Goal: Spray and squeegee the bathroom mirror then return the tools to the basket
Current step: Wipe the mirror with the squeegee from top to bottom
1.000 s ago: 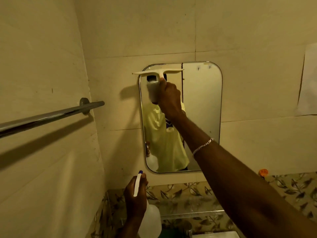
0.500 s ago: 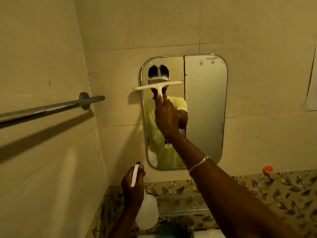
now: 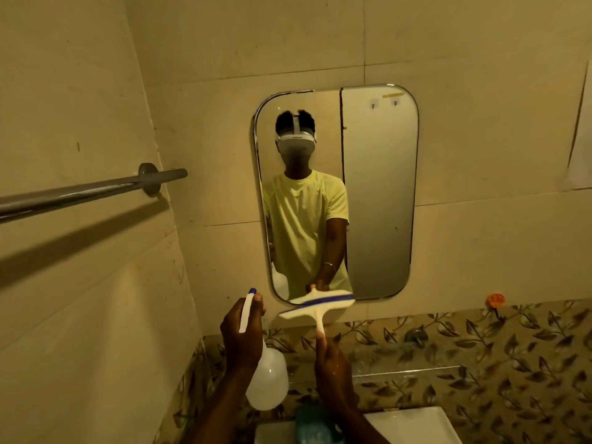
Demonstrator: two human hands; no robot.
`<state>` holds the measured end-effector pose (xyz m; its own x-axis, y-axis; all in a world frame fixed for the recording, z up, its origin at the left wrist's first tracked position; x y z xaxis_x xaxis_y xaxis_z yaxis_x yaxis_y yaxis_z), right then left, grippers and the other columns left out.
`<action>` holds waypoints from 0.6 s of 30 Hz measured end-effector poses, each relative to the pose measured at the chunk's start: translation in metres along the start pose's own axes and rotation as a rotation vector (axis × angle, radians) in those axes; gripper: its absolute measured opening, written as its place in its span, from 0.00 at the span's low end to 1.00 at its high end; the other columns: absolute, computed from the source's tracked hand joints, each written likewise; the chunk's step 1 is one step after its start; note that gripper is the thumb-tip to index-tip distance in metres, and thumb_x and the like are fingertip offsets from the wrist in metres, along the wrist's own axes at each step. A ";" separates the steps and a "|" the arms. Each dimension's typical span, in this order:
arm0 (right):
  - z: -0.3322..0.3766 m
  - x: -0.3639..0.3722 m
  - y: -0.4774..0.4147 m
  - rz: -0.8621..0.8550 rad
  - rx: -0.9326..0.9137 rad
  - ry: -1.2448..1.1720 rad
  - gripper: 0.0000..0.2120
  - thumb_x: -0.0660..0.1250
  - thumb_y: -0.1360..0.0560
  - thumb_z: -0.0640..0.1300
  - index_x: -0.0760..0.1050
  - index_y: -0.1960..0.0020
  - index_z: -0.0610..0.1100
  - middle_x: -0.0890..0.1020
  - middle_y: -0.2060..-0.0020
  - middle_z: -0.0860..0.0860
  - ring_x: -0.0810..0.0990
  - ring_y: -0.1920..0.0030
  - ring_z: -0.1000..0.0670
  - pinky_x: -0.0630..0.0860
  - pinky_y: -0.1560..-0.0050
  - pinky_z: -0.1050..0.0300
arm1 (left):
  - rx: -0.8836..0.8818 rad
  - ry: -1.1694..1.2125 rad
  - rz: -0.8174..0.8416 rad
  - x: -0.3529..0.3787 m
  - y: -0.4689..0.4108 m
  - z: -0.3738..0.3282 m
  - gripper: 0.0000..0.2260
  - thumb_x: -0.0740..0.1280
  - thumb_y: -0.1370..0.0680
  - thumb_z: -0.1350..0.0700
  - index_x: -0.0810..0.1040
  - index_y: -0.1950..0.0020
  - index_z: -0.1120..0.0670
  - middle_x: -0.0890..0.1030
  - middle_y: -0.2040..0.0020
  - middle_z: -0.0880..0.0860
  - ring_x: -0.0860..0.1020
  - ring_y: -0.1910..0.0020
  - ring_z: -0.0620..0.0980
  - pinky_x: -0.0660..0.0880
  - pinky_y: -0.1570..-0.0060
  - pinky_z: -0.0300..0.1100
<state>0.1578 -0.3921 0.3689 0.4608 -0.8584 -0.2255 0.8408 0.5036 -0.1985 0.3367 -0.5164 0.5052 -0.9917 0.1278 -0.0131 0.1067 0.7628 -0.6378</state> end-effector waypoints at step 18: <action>0.063 -0.102 -0.042 -0.187 -0.339 -0.023 0.20 0.57 0.13 0.53 0.79 0.56 0.46 0.73 0.76 0.53 0.73 0.77 0.53 0.62 0.77 0.64 | 0.071 0.069 0.065 0.057 -0.019 -0.059 0.14 0.64 0.19 0.46 0.83 0.52 0.54 0.85 0.61 0.54 0.84 0.59 0.50 0.81 0.58 0.44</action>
<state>0.0933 -0.3325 0.4606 0.3178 -0.9385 -0.1350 0.7712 0.3387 -0.5391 0.2820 -0.4862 0.5623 -0.9754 0.2204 -0.0048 0.1628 0.7051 -0.6902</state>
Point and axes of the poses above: each hand's wrist, its own y-axis away from the middle knuckle, its own x-axis out of the palm, z = x × y, the point moved 9 cm from there along -y, towards the middle knuckle
